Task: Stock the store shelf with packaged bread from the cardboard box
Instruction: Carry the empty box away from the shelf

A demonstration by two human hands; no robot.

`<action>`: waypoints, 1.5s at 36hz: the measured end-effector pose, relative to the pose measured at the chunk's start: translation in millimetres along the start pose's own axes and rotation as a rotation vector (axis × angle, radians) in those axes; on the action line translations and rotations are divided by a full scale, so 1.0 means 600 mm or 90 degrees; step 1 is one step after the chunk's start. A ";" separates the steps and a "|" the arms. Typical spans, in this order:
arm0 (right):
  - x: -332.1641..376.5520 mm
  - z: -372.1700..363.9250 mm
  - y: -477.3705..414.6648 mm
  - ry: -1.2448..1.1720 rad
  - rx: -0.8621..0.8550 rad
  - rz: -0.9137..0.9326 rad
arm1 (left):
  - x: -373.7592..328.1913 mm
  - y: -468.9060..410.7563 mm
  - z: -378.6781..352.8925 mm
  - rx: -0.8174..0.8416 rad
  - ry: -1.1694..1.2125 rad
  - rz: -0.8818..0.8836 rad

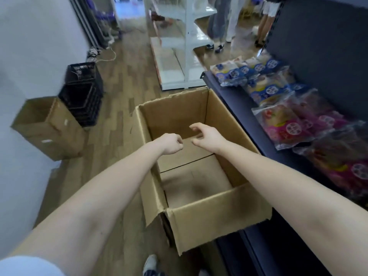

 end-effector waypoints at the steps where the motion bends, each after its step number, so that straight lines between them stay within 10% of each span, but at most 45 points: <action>1: 0.003 0.003 0.009 -0.006 -0.001 0.013 | -0.005 0.008 -0.005 -0.017 0.014 0.003; 13: -0.005 0.055 0.071 0.064 -0.061 0.087 | -0.002 0.103 -0.008 -0.304 0.006 0.012; 21: 0.014 0.100 0.076 0.050 -0.162 0.120 | 0.034 0.154 0.019 -0.527 0.274 0.067; 29: -0.062 0.114 0.105 0.246 -0.221 -0.043 | 0.064 0.152 -0.065 -0.405 0.481 0.208; 47: -0.115 0.112 0.117 0.092 -0.301 -0.234 | 0.085 0.163 -0.073 -0.427 0.529 0.214; 54: -0.120 0.103 0.097 0.154 -0.173 -0.296 | 0.085 0.171 -0.073 -0.422 0.517 0.259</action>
Point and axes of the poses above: each hand's wrist, its own y-axis away from the middle knuckle, its own z-axis out of the back of the hand, x = y × z, the point moved 5 cm from there along -y, towards the middle knuckle, and after that the axes turned 1 degree about y, right-handed, at the moved point
